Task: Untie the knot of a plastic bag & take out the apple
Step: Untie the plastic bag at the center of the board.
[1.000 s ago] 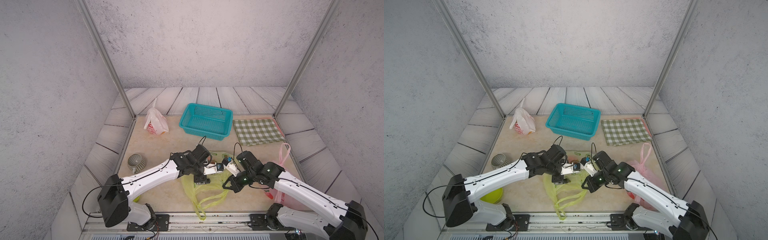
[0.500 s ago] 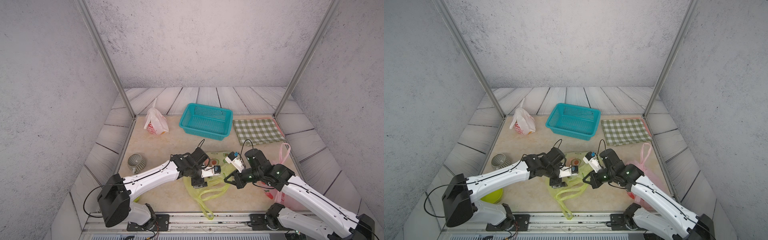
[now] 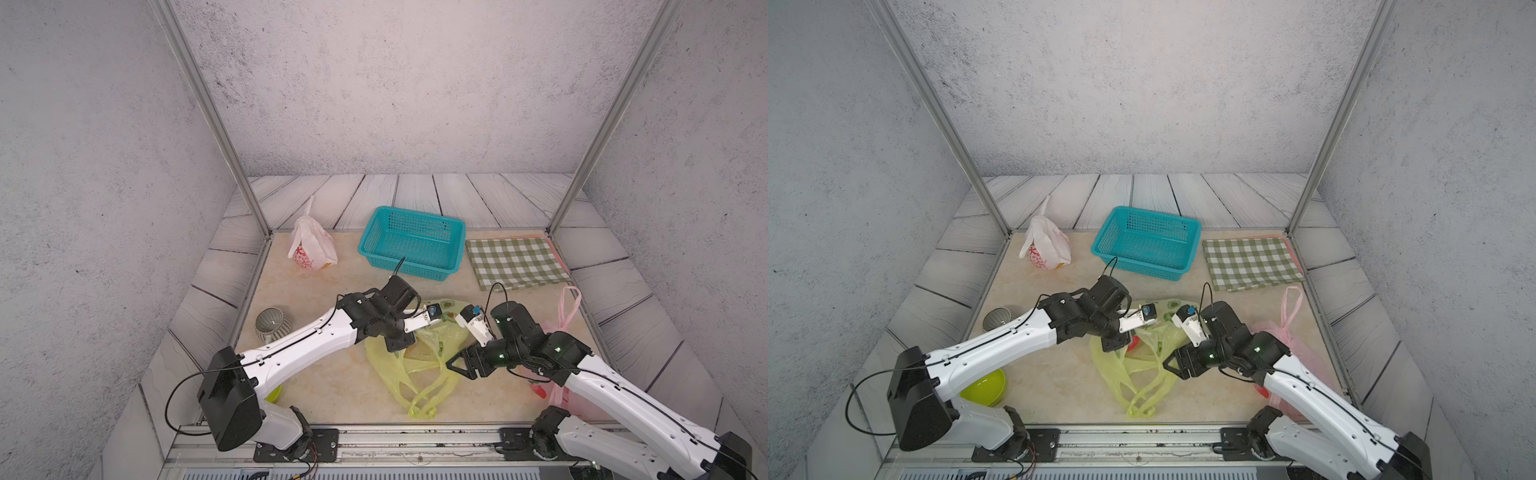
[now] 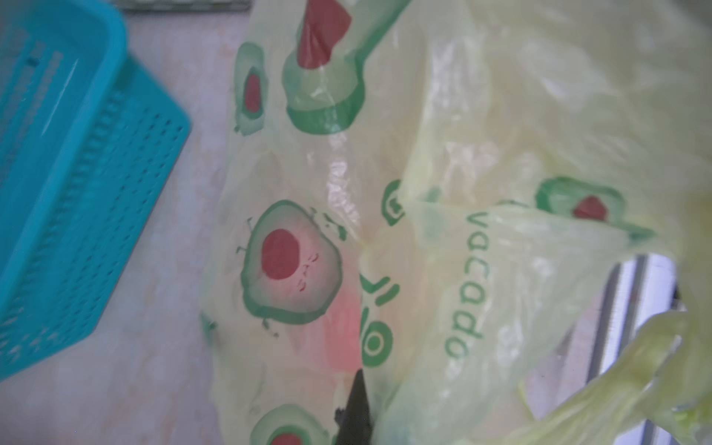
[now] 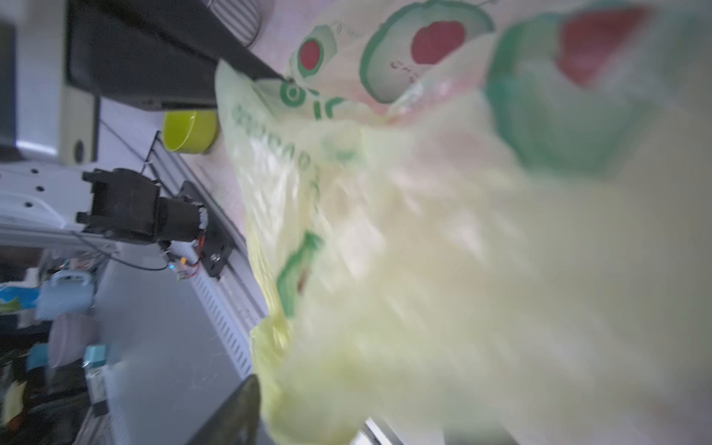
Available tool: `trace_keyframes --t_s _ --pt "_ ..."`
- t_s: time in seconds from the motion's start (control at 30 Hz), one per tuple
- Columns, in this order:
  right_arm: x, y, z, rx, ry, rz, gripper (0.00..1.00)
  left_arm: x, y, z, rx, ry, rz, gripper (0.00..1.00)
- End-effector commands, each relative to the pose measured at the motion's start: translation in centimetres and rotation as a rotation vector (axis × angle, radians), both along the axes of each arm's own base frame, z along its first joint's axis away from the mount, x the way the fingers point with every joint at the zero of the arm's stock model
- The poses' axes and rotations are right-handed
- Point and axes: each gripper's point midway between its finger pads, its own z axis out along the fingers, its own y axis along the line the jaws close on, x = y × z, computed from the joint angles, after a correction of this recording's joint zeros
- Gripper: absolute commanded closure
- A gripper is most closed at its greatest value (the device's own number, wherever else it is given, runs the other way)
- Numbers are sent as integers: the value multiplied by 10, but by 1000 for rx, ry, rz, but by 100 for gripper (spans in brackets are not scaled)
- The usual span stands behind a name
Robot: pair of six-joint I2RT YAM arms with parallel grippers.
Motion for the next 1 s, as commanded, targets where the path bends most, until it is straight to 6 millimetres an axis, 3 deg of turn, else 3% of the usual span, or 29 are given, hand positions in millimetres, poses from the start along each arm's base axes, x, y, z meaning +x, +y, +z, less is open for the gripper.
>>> trace_keyframes --t_s 0.0,0.07,0.17,0.27,0.37,0.47,0.63,0.73,0.83,0.97 --pt "21 -12 40 27 -152 -117 20 50 54 21 161 -90 320 100" --pt "21 -2 62 81 -161 -84 22 66 70 41 171 -109 403 100" --pt "19 9 78 121 -150 -38 25 82 90 77 197 -211 481 100" --pt "19 12 81 140 -147 -33 25 87 102 118 178 -311 538 100" --pt "18 14 77 149 -135 -29 25 80 110 139 194 -324 569 100" --pt "14 17 70 156 -107 -9 25 59 97 121 213 -252 528 100" --pt "8 16 54 164 -72 -7 25 8 34 39 -50 113 369 100" --pt "2 18 50 186 -48 5 29 -13 5 9 -209 268 311 100" --pt "-10 32 54 290 -5 68 33 -15 2 3 -247 301 330 100" --pt "-22 59 66 457 -54 100 36 -7 -2 30 -316 288 343 100"
